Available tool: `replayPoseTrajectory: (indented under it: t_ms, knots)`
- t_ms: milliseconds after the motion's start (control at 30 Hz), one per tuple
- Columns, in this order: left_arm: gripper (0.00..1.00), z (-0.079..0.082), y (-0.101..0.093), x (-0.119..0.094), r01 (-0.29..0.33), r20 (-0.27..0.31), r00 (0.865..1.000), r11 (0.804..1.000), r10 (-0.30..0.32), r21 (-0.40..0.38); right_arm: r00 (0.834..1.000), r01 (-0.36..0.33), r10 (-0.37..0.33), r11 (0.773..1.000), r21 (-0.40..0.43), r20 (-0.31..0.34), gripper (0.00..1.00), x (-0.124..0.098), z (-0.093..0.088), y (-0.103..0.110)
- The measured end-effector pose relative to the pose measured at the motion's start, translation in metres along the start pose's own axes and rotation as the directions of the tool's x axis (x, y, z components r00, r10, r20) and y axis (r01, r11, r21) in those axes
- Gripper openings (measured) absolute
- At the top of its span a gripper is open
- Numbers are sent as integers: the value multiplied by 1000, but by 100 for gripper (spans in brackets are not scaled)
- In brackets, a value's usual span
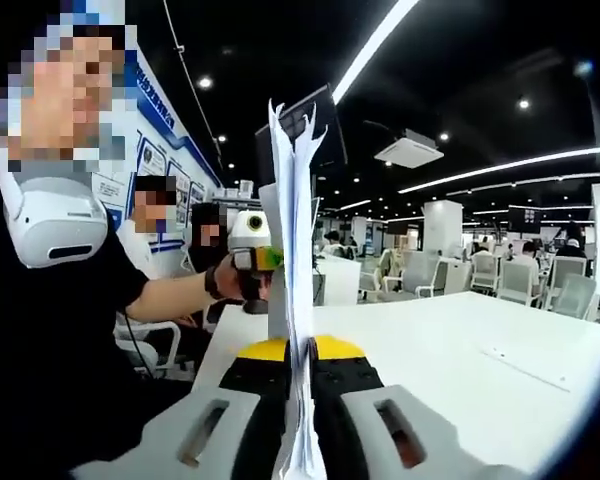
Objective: Organize the stack of printing papers by aligning and flattening the scattered papers on the table
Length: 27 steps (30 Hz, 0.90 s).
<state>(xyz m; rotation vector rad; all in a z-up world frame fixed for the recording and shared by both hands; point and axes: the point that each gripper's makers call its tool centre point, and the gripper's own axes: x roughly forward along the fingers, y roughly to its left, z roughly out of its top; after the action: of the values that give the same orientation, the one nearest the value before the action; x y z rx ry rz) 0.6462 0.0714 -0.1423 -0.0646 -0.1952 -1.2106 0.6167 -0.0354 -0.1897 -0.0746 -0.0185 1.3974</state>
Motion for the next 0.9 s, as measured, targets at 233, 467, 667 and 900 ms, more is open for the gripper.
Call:
replayPoseTrajectory:
  t_ms: [233, 467, 667, 900]
  knots:
    - [21, 0, -3, 3, 13, 5, 1000, 1000, -13, -24, 1000, 16, -16, 1000, -11, -13, 4, 6, 3, -1]
    - [24, 4, -4, 4, 16, 16, 1000, 999, -16, -31, 1000, 13, -14, 1000, -14, -28, 7, 18, 2, 2]
    - [19, 4, -5, 5, 16, 16, 1000, 999, -16, -28, 999, 24, -24, 1000, -4, -35, 0, 22, 1, -1]
    - [28, 24, 2, -2, -27, 33, 999, 998, 25, 49, 995, 49, -52, 998, -34, -90, 0, 17, 9, -6]
